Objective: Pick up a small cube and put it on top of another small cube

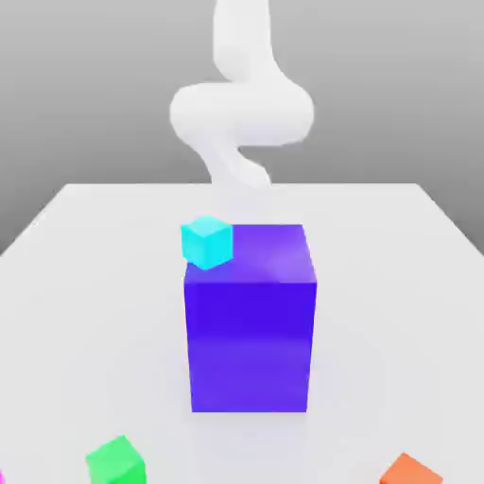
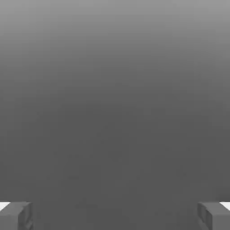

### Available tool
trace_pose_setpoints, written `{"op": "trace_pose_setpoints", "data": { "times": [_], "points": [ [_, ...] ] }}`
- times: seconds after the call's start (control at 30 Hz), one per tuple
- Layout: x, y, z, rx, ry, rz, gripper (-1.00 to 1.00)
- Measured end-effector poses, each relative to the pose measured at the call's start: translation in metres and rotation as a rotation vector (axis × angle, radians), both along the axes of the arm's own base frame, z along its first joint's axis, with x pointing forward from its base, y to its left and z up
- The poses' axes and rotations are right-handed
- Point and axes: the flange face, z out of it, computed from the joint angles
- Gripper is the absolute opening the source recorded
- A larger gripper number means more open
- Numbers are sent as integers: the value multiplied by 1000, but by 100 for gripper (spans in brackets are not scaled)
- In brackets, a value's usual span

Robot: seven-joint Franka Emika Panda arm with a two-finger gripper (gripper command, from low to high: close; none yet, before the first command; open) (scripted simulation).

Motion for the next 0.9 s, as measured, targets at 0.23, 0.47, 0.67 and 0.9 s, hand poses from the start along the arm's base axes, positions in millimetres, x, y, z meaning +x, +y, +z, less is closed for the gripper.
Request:
{"op": "trace_pose_setpoints", "data": {
  "times": [0.23, 0.47, 0.67, 0.9],
  "points": [
    [81, -47, -71, 92, 149, -191, 0],
    [140, -105, -161, 181, 288, -388, 0],
    [169, -166, -252, 256, 402, -577, 0],
    [181, -222, -370, 335, 533, -778, 0]
  ]
}}
